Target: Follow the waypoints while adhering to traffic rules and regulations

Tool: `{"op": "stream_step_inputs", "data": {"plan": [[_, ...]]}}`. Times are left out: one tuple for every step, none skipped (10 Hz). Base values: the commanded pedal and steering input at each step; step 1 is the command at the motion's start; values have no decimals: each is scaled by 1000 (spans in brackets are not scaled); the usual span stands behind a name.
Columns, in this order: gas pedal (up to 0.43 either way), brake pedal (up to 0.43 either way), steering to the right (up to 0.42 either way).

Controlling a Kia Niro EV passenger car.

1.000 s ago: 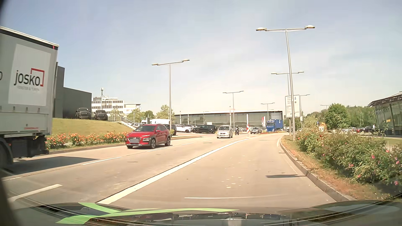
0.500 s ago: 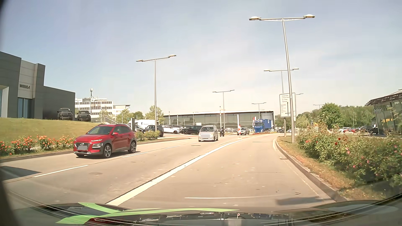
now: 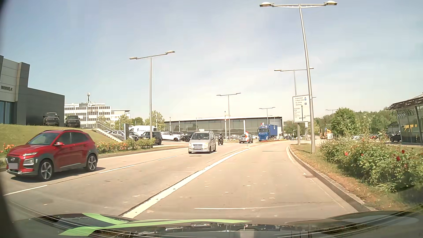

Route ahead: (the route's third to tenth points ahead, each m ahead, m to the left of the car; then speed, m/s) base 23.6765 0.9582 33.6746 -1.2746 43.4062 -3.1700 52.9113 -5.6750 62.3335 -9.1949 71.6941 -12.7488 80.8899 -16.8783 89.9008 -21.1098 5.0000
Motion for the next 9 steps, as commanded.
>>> {"op": "stream_step_inputs", "data": {"plan": [[98,0,50],[98,0,50],[110,0,50],[110,0,51],[110,0,52],[110,0,55],[110,0,57],[110,0,57],[110,0,57]]}}
